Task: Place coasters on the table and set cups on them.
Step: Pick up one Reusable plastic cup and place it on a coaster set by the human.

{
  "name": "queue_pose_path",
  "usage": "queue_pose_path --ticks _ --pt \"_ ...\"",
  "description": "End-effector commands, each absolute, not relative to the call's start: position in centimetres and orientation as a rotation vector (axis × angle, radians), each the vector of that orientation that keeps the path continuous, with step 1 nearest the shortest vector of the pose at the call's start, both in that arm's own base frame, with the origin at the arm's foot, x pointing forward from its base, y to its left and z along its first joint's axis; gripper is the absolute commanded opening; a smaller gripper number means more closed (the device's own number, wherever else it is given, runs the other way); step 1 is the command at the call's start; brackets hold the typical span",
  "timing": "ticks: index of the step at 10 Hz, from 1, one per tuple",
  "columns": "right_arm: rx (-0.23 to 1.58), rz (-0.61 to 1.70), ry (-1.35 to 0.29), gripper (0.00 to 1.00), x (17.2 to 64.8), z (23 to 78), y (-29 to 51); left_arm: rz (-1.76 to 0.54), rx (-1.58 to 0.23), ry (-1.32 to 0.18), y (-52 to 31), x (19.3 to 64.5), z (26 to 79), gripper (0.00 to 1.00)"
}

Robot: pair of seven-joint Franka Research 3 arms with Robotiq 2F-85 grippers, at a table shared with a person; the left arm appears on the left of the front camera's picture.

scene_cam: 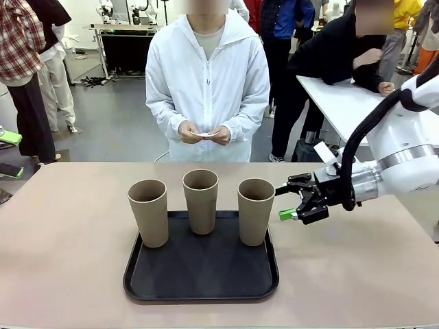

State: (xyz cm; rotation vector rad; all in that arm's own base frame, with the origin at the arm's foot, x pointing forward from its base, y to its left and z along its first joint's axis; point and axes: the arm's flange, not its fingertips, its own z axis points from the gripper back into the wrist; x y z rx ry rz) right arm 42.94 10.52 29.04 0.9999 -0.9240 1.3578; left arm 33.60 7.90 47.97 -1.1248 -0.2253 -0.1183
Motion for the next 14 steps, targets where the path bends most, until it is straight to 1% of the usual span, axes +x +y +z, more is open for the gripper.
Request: queue_pose_path --ticks 1,7,14 --pt "1.012 1.369 -0.927 1.00 43.8 27.7 11.9 -0.121 -1.133 -0.233 7.7 33.6 48.0 1.00" --pt "1.035 1.390 -0.915 1.00 44.1 26.7 13.3 -0.121 -1.133 -0.233 7.7 33.6 48.0 1.00" --pt "1.110 1.426 -0.892 1.00 44.5 25.3 16.4 -0.121 -1.133 -0.233 7.7 33.6 48.0 1.00"
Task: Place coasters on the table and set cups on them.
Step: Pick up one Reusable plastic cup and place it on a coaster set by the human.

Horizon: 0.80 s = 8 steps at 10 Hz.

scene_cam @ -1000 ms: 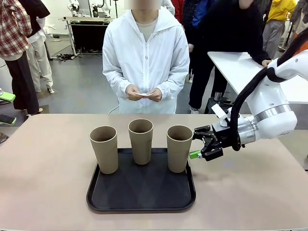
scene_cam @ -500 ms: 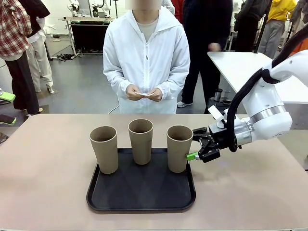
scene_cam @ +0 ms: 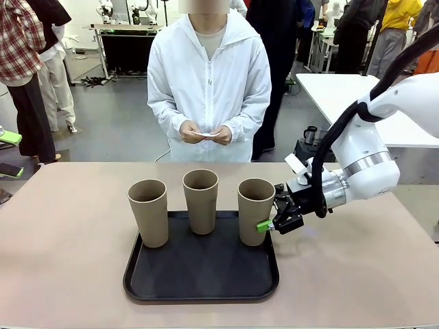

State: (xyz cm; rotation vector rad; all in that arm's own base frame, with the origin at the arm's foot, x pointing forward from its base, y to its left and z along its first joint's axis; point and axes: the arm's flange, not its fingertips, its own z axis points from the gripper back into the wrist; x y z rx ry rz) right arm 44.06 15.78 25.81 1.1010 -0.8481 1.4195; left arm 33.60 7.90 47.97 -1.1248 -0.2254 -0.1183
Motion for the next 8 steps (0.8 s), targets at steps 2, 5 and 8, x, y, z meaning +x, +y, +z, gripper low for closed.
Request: queue_pose_path --ticks 2,5,8 --pt "1.144 1.424 -0.902 0.40 44.6 25.2 16.4 -0.121 -1.133 -0.233 7.7 33.6 48.0 1.00" --pt "1.148 1.400 -0.909 0.00 44.1 25.6 16.0 -0.121 -1.133 -0.233 7.7 33.6 48.0 1.00" --pt "1.073 1.324 -0.998 0.00 40.0 34.9 14.0 -0.121 -1.133 -0.233 7.7 33.6 48.0 1.00"
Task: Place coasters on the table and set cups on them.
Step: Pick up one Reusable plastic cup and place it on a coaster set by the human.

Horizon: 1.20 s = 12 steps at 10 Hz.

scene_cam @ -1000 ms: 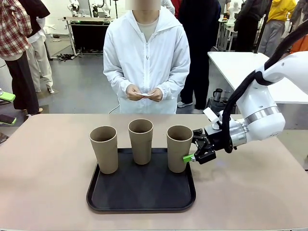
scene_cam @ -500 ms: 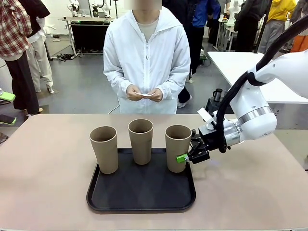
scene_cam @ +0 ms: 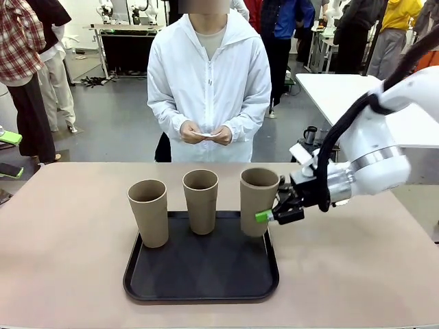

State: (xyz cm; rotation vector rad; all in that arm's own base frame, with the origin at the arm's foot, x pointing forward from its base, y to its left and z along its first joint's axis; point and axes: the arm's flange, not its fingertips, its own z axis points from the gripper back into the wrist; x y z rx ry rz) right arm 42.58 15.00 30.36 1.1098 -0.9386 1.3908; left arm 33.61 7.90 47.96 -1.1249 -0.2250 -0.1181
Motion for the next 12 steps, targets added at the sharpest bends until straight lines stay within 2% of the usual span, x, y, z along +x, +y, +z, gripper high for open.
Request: queue_pose_path --ticks 1,2,5,7,8,9,12 --pt "1.061 1.301 -0.993 0.00 39.6 37.8 13.2 -0.121 -1.133 -0.233 7.7 33.6 48.0 1.00" --pt "1.046 1.297 -1.020 0.00 39.2 39.7 13.0 -0.121 -1.133 -0.233 7.7 33.6 48.0 1.00" --pt "0.947 1.243 -0.959 0.00 39.3 40.7 12.5 -0.121 -1.133 -0.233 7.7 33.6 48.0 1.00" --pt "1.017 1.301 -1.014 0.00 39.5 41.8 12.1 -0.121 -1.133 -0.233 7.7 33.6 48.0 1.00" --pt "0.984 1.280 -1.002 0.83 39.5 42.0 11.9 -0.121 -1.133 -0.233 7.7 33.6 48.0 1.00" --pt "0.866 1.224 -0.976 0.83 40.7 41.7 10.4 -0.121 -1.133 -0.233 7.7 33.6 48.0 1.00" --pt "0.811 1.015 -1.040 0.83 46.8 42.9 -0.8 -0.121 -1.133 -0.233 7.7 33.6 48.0 1.00"
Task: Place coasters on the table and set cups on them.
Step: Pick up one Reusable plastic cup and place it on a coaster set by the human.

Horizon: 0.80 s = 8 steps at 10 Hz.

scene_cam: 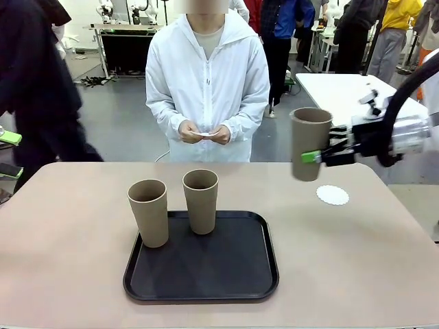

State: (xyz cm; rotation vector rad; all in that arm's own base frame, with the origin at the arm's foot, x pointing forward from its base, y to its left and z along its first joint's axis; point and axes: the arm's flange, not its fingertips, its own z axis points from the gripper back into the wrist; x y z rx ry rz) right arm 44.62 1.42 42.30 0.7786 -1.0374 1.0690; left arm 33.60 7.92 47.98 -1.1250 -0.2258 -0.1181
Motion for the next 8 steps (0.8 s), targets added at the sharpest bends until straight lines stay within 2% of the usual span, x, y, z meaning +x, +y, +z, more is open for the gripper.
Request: queue_pose_path --ticks 1,4,7,8 --pt "0.810 0.977 -1.071 0.83 47.2 43.3 -4.0 -0.121 -1.133 -0.233 7.7 33.6 48.0 1.00" --pt "0.810 0.915 -1.145 0.83 48.3 43.0 -11.4 -0.121 -1.133 -0.233 7.7 33.6 48.0 1.00" --pt "0.859 1.008 -1.068 0.83 48.4 41.9 -11.0 -0.121 -1.133 -0.233 7.7 33.6 48.0 1.00" --pt "0.800 0.911 -1.133 0.83 47.8 42.6 -12.5 -0.121 -1.133 -0.233 7.7 33.6 48.0 1.00"
